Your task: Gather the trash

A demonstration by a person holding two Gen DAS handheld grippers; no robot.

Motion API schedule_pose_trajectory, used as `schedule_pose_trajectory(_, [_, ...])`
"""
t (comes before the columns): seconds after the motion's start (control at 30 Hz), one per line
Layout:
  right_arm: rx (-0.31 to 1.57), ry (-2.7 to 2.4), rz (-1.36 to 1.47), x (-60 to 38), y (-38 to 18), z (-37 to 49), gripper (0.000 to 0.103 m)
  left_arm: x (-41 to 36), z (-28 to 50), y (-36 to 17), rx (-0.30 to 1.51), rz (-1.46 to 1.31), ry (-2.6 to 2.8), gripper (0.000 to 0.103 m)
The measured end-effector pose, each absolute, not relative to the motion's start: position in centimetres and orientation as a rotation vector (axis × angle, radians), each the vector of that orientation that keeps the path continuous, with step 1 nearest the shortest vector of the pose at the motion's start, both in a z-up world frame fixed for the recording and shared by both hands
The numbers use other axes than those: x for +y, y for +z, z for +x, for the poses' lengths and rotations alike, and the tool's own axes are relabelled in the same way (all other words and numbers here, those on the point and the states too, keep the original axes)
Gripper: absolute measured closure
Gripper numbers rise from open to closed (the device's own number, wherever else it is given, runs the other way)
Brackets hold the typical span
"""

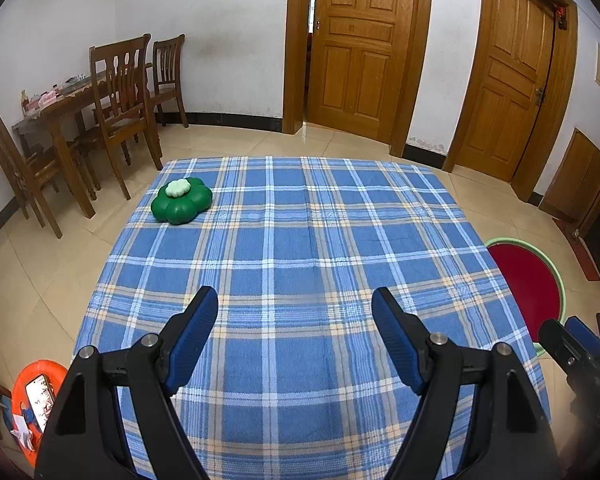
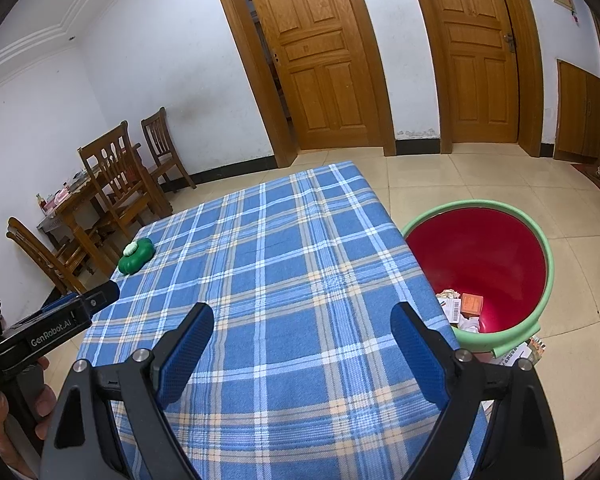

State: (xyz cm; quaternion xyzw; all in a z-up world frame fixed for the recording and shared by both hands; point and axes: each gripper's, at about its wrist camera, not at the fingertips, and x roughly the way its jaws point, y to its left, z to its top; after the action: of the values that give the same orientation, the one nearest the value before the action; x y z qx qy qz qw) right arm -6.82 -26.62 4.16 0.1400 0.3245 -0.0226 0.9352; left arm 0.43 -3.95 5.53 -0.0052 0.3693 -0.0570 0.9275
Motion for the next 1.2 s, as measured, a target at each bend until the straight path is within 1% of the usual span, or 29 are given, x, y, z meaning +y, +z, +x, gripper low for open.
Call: schedule_pose_trajectory(1.2, [0.665, -0.046, 0.286, -26.58, 4.19, -6.75, 0.011, -3.71, 0.4, 5.27, 0.763, -0.017, -0.116, 0.024])
